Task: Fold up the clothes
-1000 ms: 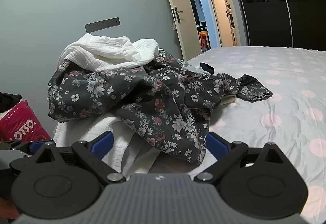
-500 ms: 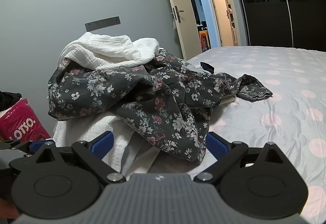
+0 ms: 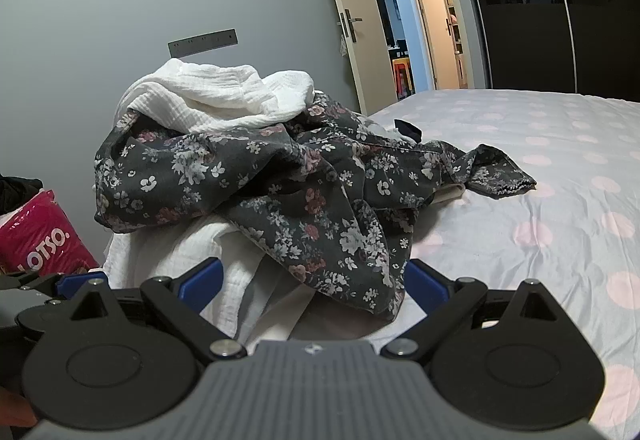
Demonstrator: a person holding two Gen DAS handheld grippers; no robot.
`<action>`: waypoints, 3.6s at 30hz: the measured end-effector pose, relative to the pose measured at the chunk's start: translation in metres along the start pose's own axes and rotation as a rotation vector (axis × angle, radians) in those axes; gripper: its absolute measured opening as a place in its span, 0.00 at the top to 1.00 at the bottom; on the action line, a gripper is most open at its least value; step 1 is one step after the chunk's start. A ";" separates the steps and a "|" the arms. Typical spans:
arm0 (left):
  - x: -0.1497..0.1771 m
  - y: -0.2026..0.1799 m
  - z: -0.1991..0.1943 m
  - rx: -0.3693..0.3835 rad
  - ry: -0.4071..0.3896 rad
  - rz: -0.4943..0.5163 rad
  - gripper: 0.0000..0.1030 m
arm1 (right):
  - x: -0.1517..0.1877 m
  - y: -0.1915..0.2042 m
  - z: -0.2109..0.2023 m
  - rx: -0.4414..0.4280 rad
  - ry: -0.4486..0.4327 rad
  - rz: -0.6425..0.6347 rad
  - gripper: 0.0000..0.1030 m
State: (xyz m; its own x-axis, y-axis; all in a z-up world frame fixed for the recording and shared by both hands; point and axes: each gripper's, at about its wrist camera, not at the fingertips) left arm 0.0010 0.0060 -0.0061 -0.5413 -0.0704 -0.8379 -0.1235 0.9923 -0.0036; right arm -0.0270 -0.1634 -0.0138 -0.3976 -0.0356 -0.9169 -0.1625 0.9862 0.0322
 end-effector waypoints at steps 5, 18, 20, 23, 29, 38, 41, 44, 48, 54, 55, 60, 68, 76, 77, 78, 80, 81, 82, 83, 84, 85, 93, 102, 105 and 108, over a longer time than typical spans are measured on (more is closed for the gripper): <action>0.000 0.000 0.002 0.000 0.005 0.001 0.26 | 0.001 0.000 0.001 0.001 0.005 -0.003 0.05; -0.017 0.008 0.007 0.033 0.019 -0.014 0.26 | -0.003 0.004 0.013 0.010 0.044 -0.057 0.05; -0.025 0.011 0.008 0.043 0.015 -0.009 0.26 | -0.008 0.007 0.019 0.014 0.054 -0.094 0.05; -0.041 0.015 0.009 0.064 0.005 0.011 0.26 | -0.020 0.011 0.030 -0.007 0.065 -0.147 0.05; -0.088 0.025 0.017 0.075 -0.007 0.061 0.26 | -0.047 0.021 0.057 -0.053 0.058 -0.263 0.05; -0.163 0.041 0.043 0.049 -0.039 0.143 0.26 | -0.084 0.025 0.108 -0.067 0.081 -0.413 0.06; -0.183 0.043 0.058 0.014 -0.074 0.185 0.26 | -0.085 0.024 0.127 -0.072 0.110 -0.468 0.08; -0.192 0.041 0.078 -0.011 -0.077 0.241 0.26 | -0.085 0.022 0.142 -0.070 0.133 -0.516 0.18; -0.200 0.038 0.098 0.001 -0.087 0.243 0.26 | -0.091 0.019 0.151 -0.070 0.123 -0.488 0.41; -0.217 0.044 0.101 0.075 -0.073 0.171 0.68 | -0.103 0.016 0.141 -0.071 0.117 -0.423 0.85; -0.220 0.045 0.102 0.065 -0.063 0.163 0.73 | -0.106 0.015 0.135 -0.056 0.104 -0.420 0.87; -0.238 0.046 0.088 0.092 -0.078 0.129 0.78 | -0.128 0.010 0.107 0.067 0.045 -0.444 0.96; -0.263 0.050 0.067 0.087 -0.135 0.079 0.91 | -0.155 -0.038 0.059 0.273 0.053 -0.397 0.96; -0.260 0.053 0.072 0.026 -0.124 0.081 0.91 | -0.146 -0.129 -0.011 0.568 0.095 -0.280 0.96; -0.259 0.052 0.074 0.016 -0.110 0.093 0.91 | -0.143 -0.143 -0.022 0.608 0.105 -0.258 0.96; -0.258 0.049 0.075 0.021 -0.094 0.105 0.90 | -0.141 -0.157 -0.033 0.642 0.115 -0.234 0.96; -0.254 0.044 0.073 0.038 -0.082 0.124 0.85 | -0.130 -0.180 -0.052 0.694 0.156 -0.202 0.96; -0.250 0.040 0.068 0.055 -0.094 0.136 0.78 | -0.123 -0.190 -0.059 0.716 0.183 -0.192 0.96; -0.246 0.036 0.064 0.072 -0.106 0.148 0.66 | -0.114 -0.196 -0.065 0.733 0.217 -0.182 0.96; -0.241 0.031 0.057 0.088 -0.132 0.160 0.57 | -0.104 -0.202 -0.070 0.747 0.253 -0.171 0.96; -0.236 0.027 0.050 0.105 -0.159 0.172 0.40 | -0.094 -0.207 -0.075 0.760 0.288 -0.157 0.96; -0.231 0.023 0.043 0.121 -0.185 0.183 0.33 | -0.083 -0.214 -0.077 0.777 0.326 -0.133 0.96; -0.177 -0.032 -0.002 0.364 -0.180 0.326 0.31 | -0.022 -0.239 -0.108 0.807 0.500 -0.010 0.94; -0.093 -0.092 -0.004 0.582 -0.070 0.438 0.30 | -0.024 -0.218 -0.142 0.751 0.502 -0.108 0.54; -0.067 -0.115 -0.010 0.651 -0.025 0.464 0.30 | -0.019 -0.205 -0.163 0.718 0.506 -0.131 0.51; -0.045 -0.132 -0.022 0.715 -0.014 0.511 0.30 | -0.011 -0.193 -0.182 0.696 0.499 -0.139 0.51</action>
State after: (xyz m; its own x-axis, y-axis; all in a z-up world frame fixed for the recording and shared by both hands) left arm 0.0236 -0.1245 0.0437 -0.3776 0.3962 -0.8369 0.6840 0.7285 0.0363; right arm -0.1560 -0.3829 0.0623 -0.7914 -0.0689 -0.6074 0.2857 0.8367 -0.4672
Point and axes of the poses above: each gripper's, at about its wrist camera, not at the fingertips, and z roughly the way its jaws point, y to its left, x to its underside, and after that the axes turned 13 degrees about -z, right-handed
